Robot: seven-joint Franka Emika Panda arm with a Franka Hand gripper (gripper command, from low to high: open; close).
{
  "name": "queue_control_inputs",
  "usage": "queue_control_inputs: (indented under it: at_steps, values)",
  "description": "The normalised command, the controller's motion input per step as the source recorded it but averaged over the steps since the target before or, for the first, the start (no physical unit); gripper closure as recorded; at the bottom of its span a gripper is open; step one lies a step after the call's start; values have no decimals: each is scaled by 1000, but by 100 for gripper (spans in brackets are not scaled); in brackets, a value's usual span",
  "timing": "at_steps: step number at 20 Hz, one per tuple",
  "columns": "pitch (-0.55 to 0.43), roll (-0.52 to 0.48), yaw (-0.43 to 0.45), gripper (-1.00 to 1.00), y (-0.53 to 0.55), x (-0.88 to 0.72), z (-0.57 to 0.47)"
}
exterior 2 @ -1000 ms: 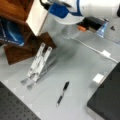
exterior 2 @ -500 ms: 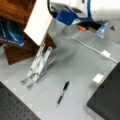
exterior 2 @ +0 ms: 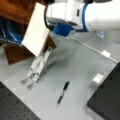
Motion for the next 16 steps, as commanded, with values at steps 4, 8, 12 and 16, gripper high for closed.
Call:
queue_control_inputs:
  at_steps: [4, 8, 12, 16]
  values:
    - [-206, -214, 74, 100, -86, 38, -435]
    - [-155, -282, 90, 100, 61, 48, -287]
    - [-122, -301, 76, 100, 99, 73, -167]
    - [-129, -284, 17, 100, 46, 118, -172]
